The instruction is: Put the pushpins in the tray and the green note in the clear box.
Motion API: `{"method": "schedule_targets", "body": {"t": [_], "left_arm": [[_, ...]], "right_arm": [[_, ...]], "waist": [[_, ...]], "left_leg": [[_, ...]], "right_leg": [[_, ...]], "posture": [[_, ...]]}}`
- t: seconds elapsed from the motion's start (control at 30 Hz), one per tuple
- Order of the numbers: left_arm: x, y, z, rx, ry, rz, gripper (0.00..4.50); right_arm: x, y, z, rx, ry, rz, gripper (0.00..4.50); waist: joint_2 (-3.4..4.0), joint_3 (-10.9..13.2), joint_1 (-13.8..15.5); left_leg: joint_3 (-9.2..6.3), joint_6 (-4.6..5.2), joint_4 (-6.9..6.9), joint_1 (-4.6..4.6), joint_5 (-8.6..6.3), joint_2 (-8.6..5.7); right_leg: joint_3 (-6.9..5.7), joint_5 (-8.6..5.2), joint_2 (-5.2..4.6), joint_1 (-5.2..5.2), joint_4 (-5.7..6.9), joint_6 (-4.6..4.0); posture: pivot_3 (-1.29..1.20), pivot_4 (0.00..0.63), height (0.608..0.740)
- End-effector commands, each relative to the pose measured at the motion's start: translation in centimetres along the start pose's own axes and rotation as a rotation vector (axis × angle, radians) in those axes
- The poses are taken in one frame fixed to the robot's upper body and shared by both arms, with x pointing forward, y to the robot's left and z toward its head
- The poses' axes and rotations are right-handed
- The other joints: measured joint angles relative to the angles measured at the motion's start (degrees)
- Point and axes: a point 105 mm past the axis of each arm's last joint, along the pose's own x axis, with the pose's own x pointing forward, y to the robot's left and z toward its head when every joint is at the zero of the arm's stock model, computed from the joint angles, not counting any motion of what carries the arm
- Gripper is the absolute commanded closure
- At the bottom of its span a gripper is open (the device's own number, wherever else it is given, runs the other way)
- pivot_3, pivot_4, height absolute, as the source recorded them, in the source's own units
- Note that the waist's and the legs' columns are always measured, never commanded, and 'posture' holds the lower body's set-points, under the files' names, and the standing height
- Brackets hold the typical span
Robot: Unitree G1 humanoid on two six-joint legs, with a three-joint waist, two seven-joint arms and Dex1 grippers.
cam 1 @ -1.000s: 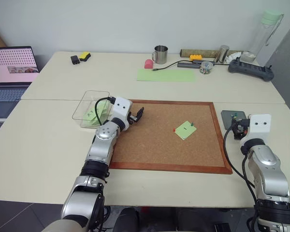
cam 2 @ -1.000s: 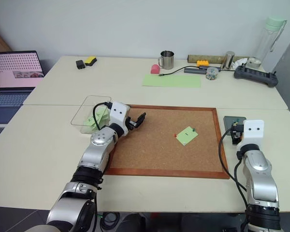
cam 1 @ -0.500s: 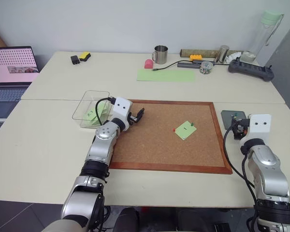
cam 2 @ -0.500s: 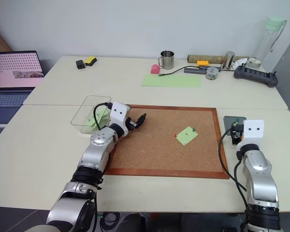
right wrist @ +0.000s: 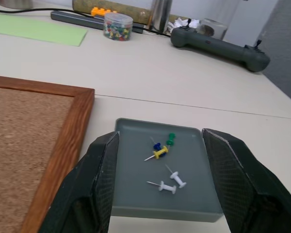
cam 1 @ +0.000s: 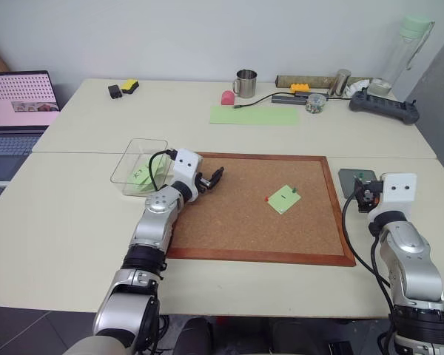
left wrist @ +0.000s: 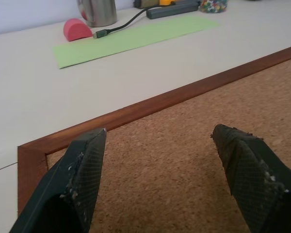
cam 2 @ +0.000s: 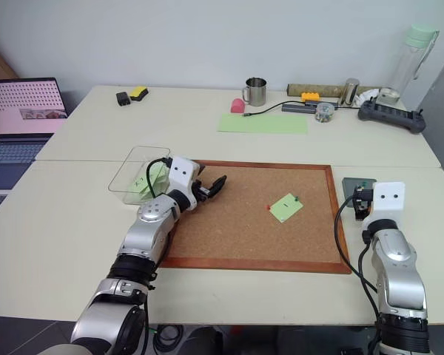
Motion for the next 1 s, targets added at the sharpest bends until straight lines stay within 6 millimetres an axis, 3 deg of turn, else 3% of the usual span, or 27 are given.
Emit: {"method": "schedule_targets", "body": {"t": [0.03,0.3,0.53,0.9,1.0], "left_arm": [[-0.8,-1.5,2.8,0.038,-0.083,-0.195,1.19],[-2.8,-3.1,2.9,0.016,-0.023,-0.432,2.9],[-3.4,-3.7,2.7,0.02,-0.007,-0.471,4.34],[-3.6,-5.5,1.7,0.003,0.019,-0.529,4.44],[-3.6,-6.2,0.3,0.004,0.064,-0.555,4.44]], "right_arm": [[-0.8,3.0,4.3,0.111,-0.141,0.286,1.67],[-2.4,6.2,4.8,0.094,-0.081,0.651,1.67],[-2.1,7.3,3.8,0.036,-0.051,0.726,1.67],[-1.1,8.8,2.2,-0.01,-0.026,0.723,1.67],[-0.9,9.2,1.9,-0.01,-0.019,0.723,1.67]], "waist": [[0.01,0.0,-0.1],[0.01,0.0,0.0],[0.01,0.0,0.0],[0.01,0.0,0.0],[0.01,0.0,0.0]], "left_leg": [[0.0,0.0,0.0,0.0,0.0,0.0],[-0.08,0.15,0.05,0.01,-0.08,0.0],[-0.12,0.18,0.11,-0.01,-0.1,0.0],[-0.13,0.18,0.17,-0.02,-0.1,0.0],[-0.14,0.18,0.18,-0.02,-0.1,0.0]], "right_leg": [[0.0,0.0,0.01,0.0,-0.01,0.0],[-0.04,0.0,0.02,0.07,-0.03,0.0],[-0.04,0.0,0.03,0.07,-0.02,0.0],[-0.05,0.0,0.03,0.07,0.0,0.0],[-0.05,0.0,0.03,0.07,0.01,0.0]], "posture": [[0.0,0.15,0.74],[0.0,0.15,0.74],[0.0,0.15,0.74],[0.0,0.15,0.74],[0.0,0.15,0.74]]}}
